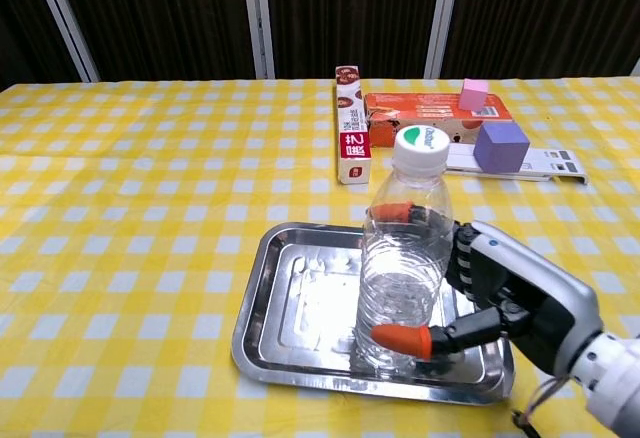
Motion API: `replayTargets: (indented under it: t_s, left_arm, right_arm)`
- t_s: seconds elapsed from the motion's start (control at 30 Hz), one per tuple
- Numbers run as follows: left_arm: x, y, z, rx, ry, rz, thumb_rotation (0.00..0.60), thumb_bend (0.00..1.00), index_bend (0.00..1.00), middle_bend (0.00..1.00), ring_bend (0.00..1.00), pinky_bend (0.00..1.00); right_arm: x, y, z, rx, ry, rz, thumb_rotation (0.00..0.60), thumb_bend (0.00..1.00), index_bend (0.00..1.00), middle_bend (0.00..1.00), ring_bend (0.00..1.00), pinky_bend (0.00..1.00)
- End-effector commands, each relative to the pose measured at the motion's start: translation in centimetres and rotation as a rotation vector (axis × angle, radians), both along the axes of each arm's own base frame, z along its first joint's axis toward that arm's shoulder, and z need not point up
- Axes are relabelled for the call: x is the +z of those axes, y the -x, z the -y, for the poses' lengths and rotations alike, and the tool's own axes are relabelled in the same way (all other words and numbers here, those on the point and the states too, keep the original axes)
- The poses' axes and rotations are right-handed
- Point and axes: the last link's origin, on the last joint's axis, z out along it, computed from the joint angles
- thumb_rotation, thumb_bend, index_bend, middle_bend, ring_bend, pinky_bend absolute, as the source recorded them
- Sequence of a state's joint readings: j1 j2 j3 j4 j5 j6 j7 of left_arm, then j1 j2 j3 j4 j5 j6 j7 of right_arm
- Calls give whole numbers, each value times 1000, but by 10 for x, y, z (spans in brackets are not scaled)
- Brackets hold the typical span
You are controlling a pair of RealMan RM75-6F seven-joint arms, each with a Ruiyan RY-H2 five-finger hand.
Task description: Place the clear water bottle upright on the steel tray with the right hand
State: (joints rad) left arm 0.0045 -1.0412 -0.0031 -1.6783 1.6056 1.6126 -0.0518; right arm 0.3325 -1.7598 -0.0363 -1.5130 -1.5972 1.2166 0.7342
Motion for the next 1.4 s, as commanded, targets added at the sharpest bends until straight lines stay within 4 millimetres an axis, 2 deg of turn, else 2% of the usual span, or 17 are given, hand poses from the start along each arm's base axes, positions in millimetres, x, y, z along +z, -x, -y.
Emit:
replayTargets:
  t_s: [0.03, 0.23, 0.4, 0.53, 0.63, 0.67, 0.73, 0.8, 1.03, 1.17, 1.3, 1.4]
  left_arm:
    - [0, 0, 0, 0, 1, -1, 600, 217, 126, 0, 0, 0]
    - [-2, -2, 1, -2, 2, -8, 600, 217, 126, 0, 0, 0]
    - [-4, -2, 1, -1, 9, -12, 600, 217, 128, 0, 0, 0]
    - [-4, -2, 1, 2, 6, -11, 600, 217, 129, 0, 0, 0]
    - [-4, -2, 1, 2, 5, -11, 600, 217, 129, 0, 0, 0]
    - [-4, -2, 1, 3, 5, -12, 600, 217, 129, 0, 0, 0]
    - [-4, -2, 2, 5, 5, -14, 600, 218, 129, 0, 0, 0]
    - [-4, -3, 2, 3, 3, -17, 600, 217, 129, 0, 0, 0]
    - [-6, -3, 3, 9, 3, -27, 600, 217, 129, 0, 0, 0]
    - [-7, -3, 2, 7, 3, -31, 600, 217, 129, 0, 0, 0]
    - [-8, -4, 2, 6, 4, -37, 600, 217, 129, 0, 0, 0]
    - [-9, -4, 1, 5, 6, -45, 600, 217, 129, 0, 0, 0]
  right_arm:
    - [21, 28, -9, 18, 16, -42, 600, 196, 164, 131, 0, 0]
    - [53, 63, -16, 15, 30, -72, 600, 195, 142, 111, 0, 0]
    - [76, 94, -24, 8, 2, -129, 600, 195, 84, 82, 0, 0]
    - [104, 123, -24, -21, 25, -189, 600, 194, 90, 83, 0, 0]
    - [125, 148, -25, 16, 22, -368, 600, 195, 148, 124, 1, 0]
    - [136, 160, -25, 37, 20, -500, 600, 195, 163, 132, 1, 0]
    - [152, 171, -22, 72, 71, -722, 600, 195, 217, 135, 1, 0]
    - [162, 174, -21, 67, 166, -904, 600, 195, 241, 135, 1, 0]
    - [172, 162, -18, -17, 449, -1283, 600, 195, 240, 134, 0, 0]
    - [173, 155, -21, -32, 553, -1354, 600, 195, 220, 125, 0, 0]
    - [177, 151, -24, -28, 643, -1402, 600, 195, 153, 71, 0, 0]
    - [180, 148, -32, -28, 647, -1449, 600, 194, 91, 34, 0, 0]
